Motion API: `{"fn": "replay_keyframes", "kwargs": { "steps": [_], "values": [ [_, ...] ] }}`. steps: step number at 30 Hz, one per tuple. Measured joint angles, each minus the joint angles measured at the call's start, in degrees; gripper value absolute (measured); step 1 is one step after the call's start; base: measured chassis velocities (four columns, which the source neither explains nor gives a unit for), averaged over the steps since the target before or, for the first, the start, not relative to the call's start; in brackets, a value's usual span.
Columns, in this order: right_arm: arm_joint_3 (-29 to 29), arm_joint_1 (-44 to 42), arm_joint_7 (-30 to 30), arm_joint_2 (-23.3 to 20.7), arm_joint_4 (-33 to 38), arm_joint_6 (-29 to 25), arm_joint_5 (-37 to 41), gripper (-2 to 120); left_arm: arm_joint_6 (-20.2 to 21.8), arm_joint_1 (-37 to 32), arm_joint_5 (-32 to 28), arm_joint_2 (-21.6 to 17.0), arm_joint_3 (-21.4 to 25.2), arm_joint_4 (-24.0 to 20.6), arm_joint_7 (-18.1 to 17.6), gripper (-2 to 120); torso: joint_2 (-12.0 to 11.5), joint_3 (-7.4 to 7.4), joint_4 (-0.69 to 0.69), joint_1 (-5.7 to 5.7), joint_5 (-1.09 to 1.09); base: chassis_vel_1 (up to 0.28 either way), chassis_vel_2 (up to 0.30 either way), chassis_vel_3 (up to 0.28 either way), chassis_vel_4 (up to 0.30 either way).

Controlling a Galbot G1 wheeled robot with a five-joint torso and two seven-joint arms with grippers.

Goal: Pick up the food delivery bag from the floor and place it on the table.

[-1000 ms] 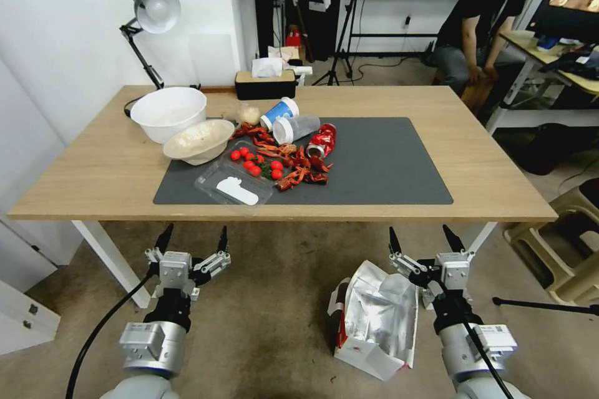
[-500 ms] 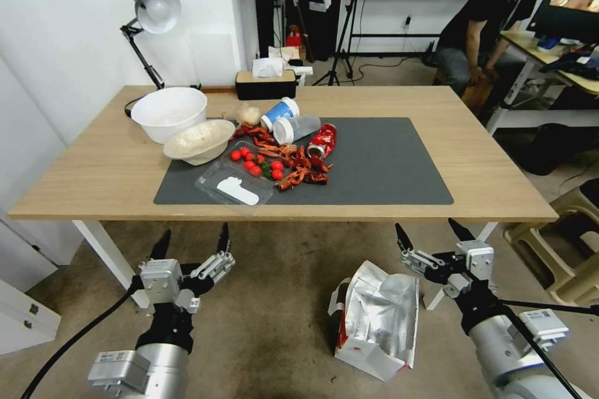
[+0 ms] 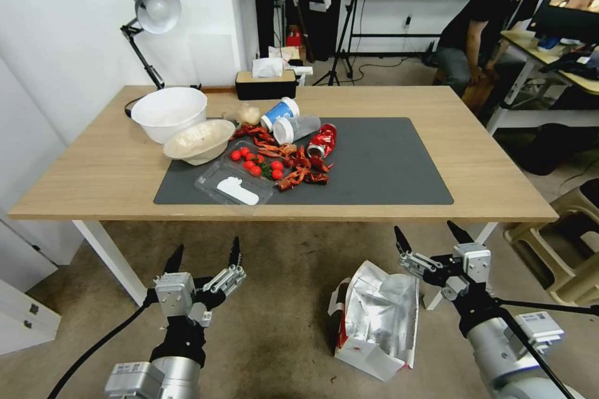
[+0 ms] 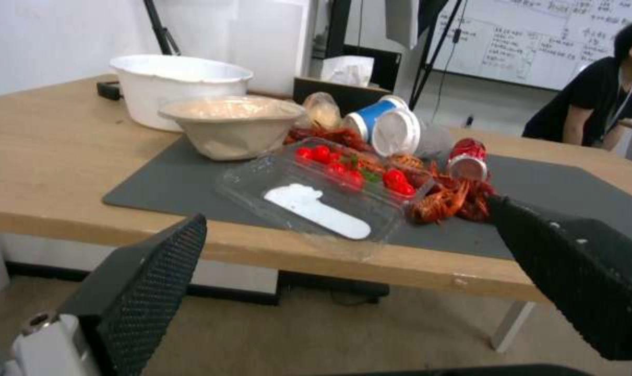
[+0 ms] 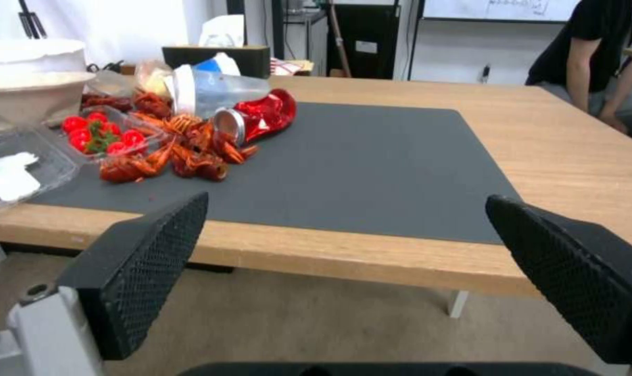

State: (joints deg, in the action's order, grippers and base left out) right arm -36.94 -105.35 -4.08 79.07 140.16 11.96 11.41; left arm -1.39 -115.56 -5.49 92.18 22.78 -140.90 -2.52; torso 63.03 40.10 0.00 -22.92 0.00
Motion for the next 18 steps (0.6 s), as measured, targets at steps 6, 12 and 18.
{"fn": "replay_keyframes", "kwargs": {
  "steps": [6,12,18],
  "values": [
    [0.56,0.00,0.02,0.22,-0.40,-0.20,-0.68,100,0.14,0.03,-0.34,-0.02,-0.37,0.38,-0.43,100,-0.04,-0.01,0.00,0.01,0.00,0.000,0.000,0.000,0.000],
    [0.95,-0.01,0.03,0.53,-0.77,-0.28,-1.23,100,0.42,0.43,0.06,-0.02,-0.30,0.91,-0.51,100,-1.10,-0.59,0.00,0.47,0.00,0.000,0.000,0.000,0.000],
    [1.76,-0.06,-0.04,1.04,-1.50,-0.59,-2.50,100,0.30,0.73,0.51,-0.04,0.01,1.84,-0.47,100,-3.80,-2.10,0.00,1.65,0.00,0.000,0.000,0.000,0.000]
  ]
}}
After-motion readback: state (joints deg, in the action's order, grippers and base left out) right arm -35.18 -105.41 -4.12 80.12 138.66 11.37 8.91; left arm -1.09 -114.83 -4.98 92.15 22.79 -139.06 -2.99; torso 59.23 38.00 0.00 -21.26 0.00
